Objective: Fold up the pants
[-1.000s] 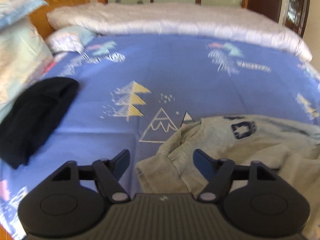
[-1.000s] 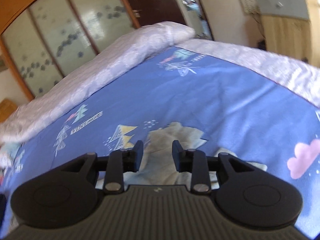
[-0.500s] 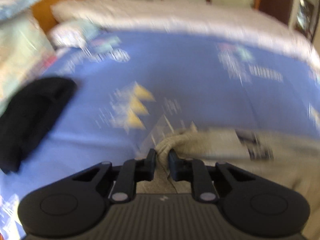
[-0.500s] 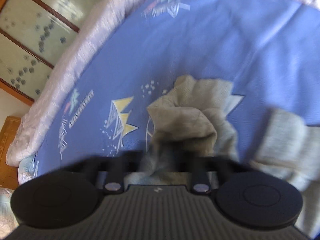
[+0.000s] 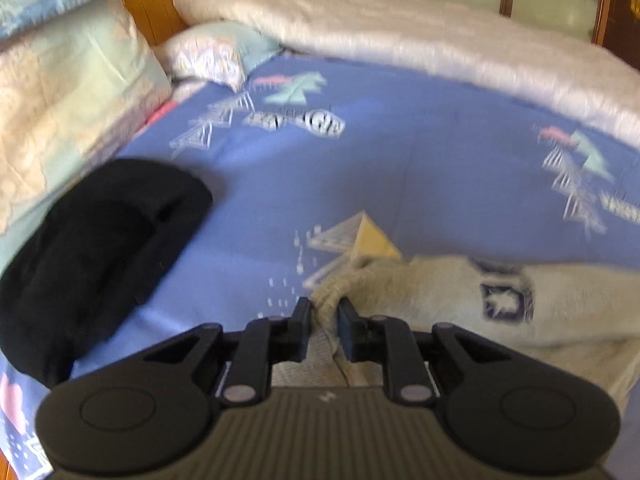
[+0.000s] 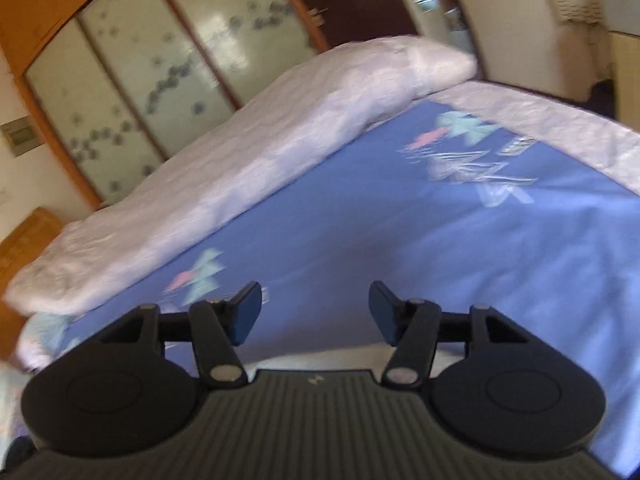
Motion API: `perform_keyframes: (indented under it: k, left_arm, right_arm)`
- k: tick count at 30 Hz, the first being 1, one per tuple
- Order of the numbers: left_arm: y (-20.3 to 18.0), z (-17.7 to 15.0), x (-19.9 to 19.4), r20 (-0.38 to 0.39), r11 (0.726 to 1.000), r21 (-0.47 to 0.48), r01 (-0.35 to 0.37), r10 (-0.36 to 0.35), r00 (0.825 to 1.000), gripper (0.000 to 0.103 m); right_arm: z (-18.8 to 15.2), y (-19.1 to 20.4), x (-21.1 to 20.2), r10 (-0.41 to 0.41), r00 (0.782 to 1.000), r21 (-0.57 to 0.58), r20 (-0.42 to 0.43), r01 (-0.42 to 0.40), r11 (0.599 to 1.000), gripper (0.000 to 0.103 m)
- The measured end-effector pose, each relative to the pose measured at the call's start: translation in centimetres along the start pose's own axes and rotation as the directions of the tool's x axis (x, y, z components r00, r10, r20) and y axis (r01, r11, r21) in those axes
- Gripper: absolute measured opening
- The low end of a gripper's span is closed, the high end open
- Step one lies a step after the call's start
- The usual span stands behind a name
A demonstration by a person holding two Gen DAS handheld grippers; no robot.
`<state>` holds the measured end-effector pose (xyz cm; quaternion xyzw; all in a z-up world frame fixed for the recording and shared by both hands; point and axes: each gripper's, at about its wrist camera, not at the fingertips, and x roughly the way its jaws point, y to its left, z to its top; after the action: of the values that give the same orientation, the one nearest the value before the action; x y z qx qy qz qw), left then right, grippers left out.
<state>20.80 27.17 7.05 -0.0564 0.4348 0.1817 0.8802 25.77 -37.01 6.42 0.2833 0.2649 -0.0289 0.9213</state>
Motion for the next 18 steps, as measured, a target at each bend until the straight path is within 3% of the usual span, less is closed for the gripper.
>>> perform_keyframes:
  k: [3,5,8,9,10,12,14,15,16,18]
  left_arm:
    - [0.0,-0.6,1.2,-0.022,1.0,-0.009,-0.021,0.021,1.0,0.015]
    - [0.5,-0.3,1.5,-0.028,1.0,-0.021,-0.019,0.018,0.999,0.015]
    - [0.3,0.3,1.2,-0.017,1.0,-0.007,-0.02,0.02,1.0,0.015]
    - [0.2,0.4,1.1,-0.012,1.0,0.0,-0.021,0.021,1.0,0.015]
    - [0.1,0.6,1.0,-0.007,1.0,0.007,-0.023,0.023,1.0,0.015]
    - [-0.2,1.2,1.0,0.002,0.999,0.022,-0.026,0.025,1.0,0.015]
    - [-0.6,1.7,1.0,0.011,0.999,0.032,-0.03,0.03,0.999,0.015]
    - [-0.7,1.9,1.0,0.014,0.999,0.033,-0.031,0.03,0.999,0.015]
    - [-0.7,2.1,1.1,0.016,0.999,0.033,-0.029,0.029,0.999,0.015]
    - [-0.8,2.5,0.9,0.022,0.999,0.025,-0.029,0.029,0.999,0.015]
  right_arm:
    - [-1.9,-4.8,1.2,-0.068,0.995,0.126,-0.078,0.077,0.989,0.052]
    - [-3.5,-6.6,1.6,-0.085,0.99,0.19,-0.115,0.106,0.976,0.051]
    - [-5.9,-7.6,1.4,-0.189,0.976,0.209,-0.111,0.209,0.955,0.053]
    - [-6.7,-7.9,1.2,-0.226,0.969,0.217,-0.1,0.243,0.946,0.059]
    - [-7.3,-8.0,0.9,-0.244,0.965,0.229,-0.093,0.259,0.938,0.065]
    - [-8.1,-8.5,0.8,-0.251,0.964,0.236,-0.089,0.265,0.935,0.066]
    - [-8.3,-7.4,1.3,-0.26,0.961,0.133,-0.096,0.271,0.953,0.048]
    - [-8.1,-6.6,1.8,-0.233,0.964,0.069,-0.125,0.243,0.968,0.017]
    - [-8.0,-6.1,2.1,-0.205,0.966,0.035,-0.158,0.213,0.976,0.01]
    - [-7.5,-4.8,2.4,-0.203,0.963,-0.062,-0.177,0.195,0.979,0.004]
